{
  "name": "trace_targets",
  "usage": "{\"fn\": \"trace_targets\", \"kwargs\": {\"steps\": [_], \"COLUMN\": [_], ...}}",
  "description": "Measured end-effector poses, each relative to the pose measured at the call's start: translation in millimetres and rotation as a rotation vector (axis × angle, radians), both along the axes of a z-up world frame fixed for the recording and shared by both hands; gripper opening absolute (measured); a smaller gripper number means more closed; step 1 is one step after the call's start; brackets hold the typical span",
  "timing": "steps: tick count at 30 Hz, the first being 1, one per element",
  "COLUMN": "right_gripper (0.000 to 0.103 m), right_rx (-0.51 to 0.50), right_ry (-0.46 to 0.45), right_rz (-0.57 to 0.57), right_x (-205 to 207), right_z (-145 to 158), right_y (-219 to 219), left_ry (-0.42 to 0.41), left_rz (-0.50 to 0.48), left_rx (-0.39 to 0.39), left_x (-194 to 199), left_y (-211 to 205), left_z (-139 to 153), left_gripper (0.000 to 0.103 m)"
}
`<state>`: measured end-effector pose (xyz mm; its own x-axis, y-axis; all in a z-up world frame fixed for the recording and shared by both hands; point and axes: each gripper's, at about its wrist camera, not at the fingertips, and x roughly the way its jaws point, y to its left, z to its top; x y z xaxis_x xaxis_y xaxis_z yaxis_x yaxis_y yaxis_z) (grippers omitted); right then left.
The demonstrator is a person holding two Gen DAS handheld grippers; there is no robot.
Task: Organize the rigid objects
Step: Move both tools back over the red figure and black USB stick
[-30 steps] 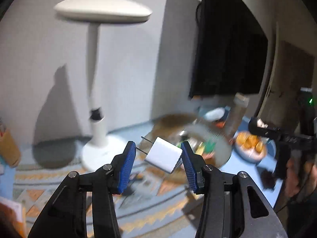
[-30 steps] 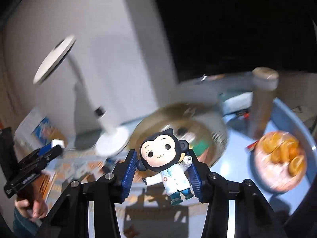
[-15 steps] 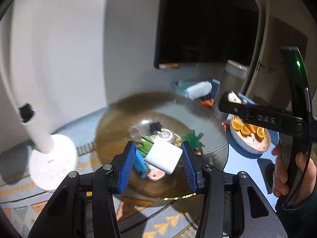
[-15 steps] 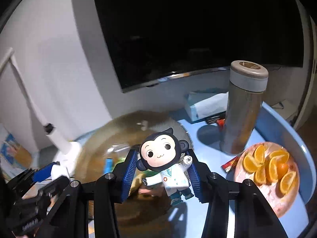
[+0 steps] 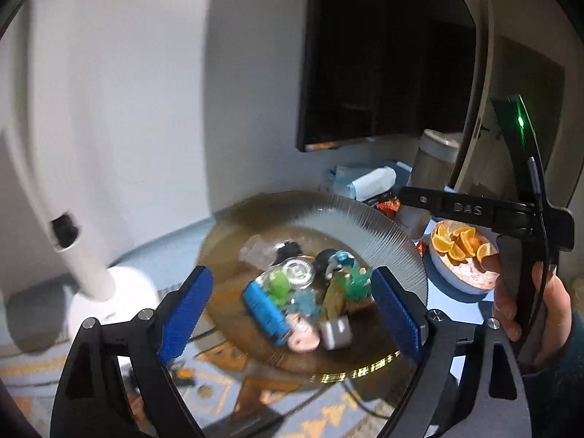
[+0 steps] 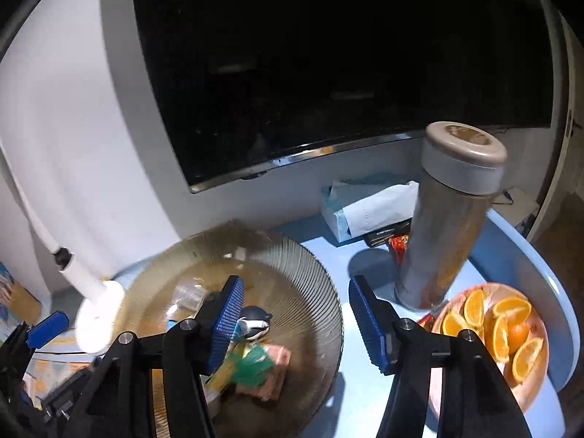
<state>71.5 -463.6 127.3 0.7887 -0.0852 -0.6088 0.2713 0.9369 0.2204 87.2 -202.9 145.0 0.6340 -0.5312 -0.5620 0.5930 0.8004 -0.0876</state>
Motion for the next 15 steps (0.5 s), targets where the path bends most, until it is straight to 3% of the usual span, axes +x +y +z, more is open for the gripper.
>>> {"fn": "trace_targets", "kwargs": {"steps": [2, 8, 15], "right_gripper": [0.060, 0.065, 0.065], "right_rx": [0.027, 0.049, 0.120], "right_ry": [-0.010, -0.052, -0.009], "right_rz": [0.019, 0.109, 0.257], "right_x": [-11, -52, -90], "right_z": [7, 31, 22], "right_y": [6, 43, 96], "left_ry": [-0.008, -0.076, -0.064], "left_rz": [0.019, 0.100, 0.181], "left_rx": [-0.035, -0.046, -0.081], "left_x": [-13, -49, -89], "left_y": [25, 82, 153], "left_z": [11, 39, 48], "left_gripper": [0.088, 0.088, 0.088]}}
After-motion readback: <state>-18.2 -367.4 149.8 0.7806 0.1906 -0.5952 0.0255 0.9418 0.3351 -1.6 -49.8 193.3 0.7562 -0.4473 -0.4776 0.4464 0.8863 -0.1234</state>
